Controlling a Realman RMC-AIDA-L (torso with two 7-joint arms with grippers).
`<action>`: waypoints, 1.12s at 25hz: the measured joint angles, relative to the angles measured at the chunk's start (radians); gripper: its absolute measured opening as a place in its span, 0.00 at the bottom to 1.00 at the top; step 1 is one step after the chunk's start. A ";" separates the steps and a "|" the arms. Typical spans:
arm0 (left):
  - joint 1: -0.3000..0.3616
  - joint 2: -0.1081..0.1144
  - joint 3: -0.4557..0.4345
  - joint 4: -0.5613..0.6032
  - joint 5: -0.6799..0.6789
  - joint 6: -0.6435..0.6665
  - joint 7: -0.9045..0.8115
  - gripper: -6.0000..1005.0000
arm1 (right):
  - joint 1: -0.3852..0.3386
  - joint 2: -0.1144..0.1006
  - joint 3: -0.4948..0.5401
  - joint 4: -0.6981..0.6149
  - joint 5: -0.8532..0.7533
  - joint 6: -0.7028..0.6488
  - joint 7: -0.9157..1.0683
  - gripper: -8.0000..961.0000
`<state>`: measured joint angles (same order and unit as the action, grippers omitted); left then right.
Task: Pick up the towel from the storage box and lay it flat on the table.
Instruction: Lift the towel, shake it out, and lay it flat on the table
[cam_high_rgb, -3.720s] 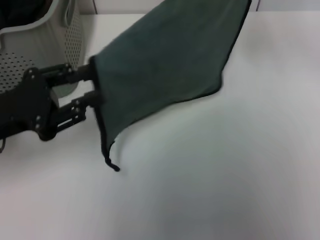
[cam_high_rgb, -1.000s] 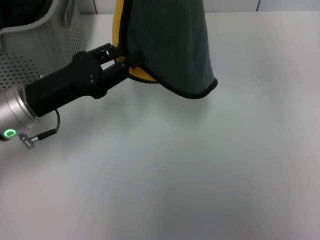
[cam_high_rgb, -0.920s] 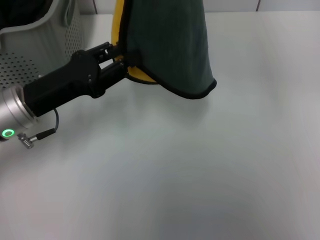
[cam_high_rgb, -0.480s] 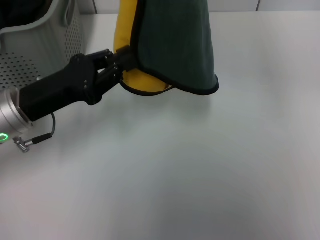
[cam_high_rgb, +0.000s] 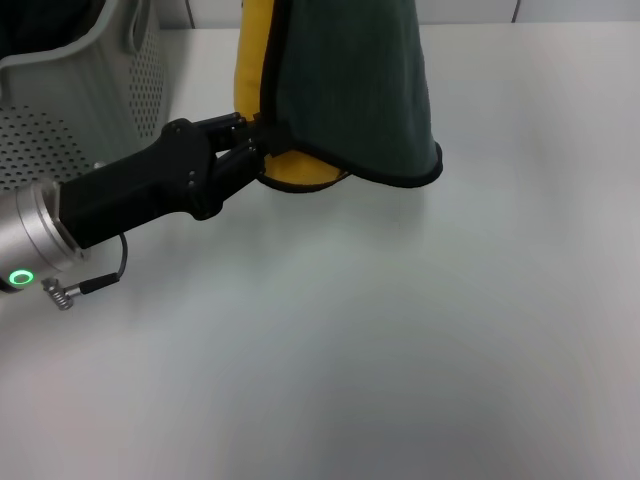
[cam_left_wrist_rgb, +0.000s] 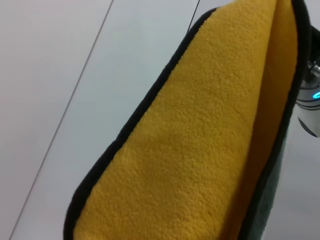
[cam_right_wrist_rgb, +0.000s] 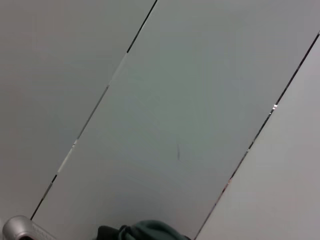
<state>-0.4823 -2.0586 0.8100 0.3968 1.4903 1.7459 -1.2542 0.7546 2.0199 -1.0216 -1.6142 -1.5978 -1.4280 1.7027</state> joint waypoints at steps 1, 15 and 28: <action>0.000 0.001 -0.001 -0.003 0.000 0.000 -0.002 0.16 | -0.001 0.000 0.000 0.000 0.003 0.000 0.000 0.02; -0.011 -0.002 -0.005 -0.013 0.000 -0.002 -0.008 0.21 | -0.005 0.000 0.000 0.005 0.031 -0.005 0.000 0.02; -0.007 -0.002 -0.007 -0.013 -0.008 0.000 -0.012 0.13 | -0.024 0.000 -0.011 0.011 0.030 -0.013 0.000 0.02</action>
<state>-0.4895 -2.0610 0.8032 0.3835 1.4819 1.7461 -1.2660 0.7309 2.0197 -1.0323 -1.6029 -1.5675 -1.4405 1.7027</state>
